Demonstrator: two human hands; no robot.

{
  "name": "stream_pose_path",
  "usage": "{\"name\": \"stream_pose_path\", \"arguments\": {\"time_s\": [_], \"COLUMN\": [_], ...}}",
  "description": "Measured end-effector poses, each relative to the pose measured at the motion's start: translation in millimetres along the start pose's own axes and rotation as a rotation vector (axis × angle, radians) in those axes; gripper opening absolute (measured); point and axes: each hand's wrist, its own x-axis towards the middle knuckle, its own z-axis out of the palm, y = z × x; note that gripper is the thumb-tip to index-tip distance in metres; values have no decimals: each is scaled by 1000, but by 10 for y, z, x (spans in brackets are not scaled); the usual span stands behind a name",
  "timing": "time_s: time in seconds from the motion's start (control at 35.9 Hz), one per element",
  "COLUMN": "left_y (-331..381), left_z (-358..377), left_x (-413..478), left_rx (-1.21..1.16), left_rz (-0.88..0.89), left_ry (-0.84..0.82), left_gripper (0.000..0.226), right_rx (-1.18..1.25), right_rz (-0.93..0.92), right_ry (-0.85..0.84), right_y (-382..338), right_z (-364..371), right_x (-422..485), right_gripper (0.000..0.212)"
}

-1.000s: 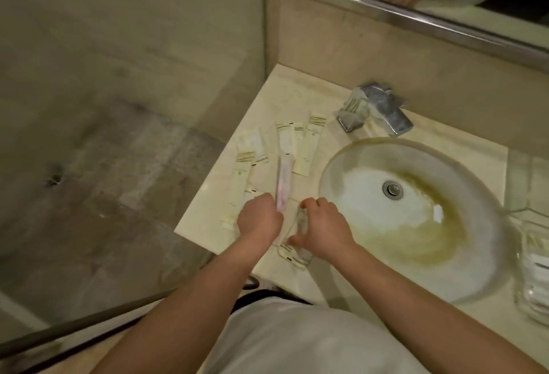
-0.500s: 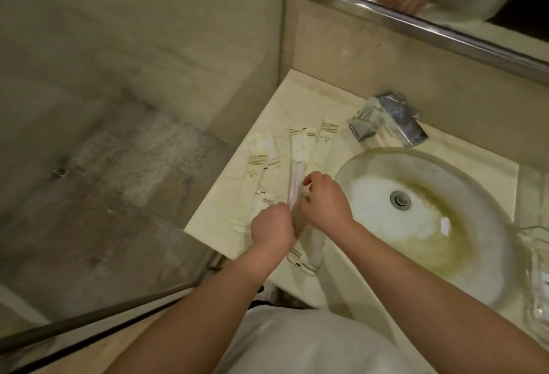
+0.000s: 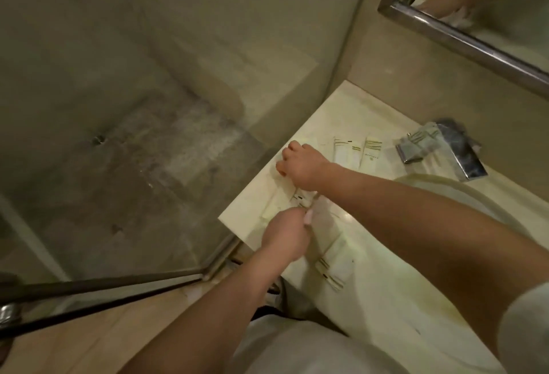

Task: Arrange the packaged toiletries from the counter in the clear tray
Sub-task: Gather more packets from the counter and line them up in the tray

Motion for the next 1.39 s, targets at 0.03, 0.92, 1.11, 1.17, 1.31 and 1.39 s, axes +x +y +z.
{"name": "stream_pose_path", "arguments": {"time_s": [0.03, 0.92, 1.11, 1.17, 1.31, 1.39], "left_y": [-33, 1785, 2240, 2344, 2518, 2580], "left_z": [-49, 1859, 2777, 2964, 3229, 3329], "left_x": [-23, -1000, -1231, -1285, -1433, -1442], "left_rx": [-58, -155, -229, -271, -252, -216], "left_rz": [-15, 351, 245, 215, 194, 198], "left_ry": [-25, -580, -462, -427, -391, -383], "left_gripper": [20, 14, 23, 24, 24, 25], "right_rx": [-27, 1807, 1844, 1864, 2137, 2196], "right_rz": [-19, 1566, 1653, 1703, 1746, 1765], "right_ry": [-11, 1078, 1080, 1074, 1214, 1223], "right_y": [4, -705, -643, -550, -246, 29], "right_z": [-3, 1009, 1545, 1696, 1884, 1954], "right_x": [21, -5036, -5982, -6160, -6348, -6336], "right_gripper": [27, 14, 11, 16, 13, 17]}}
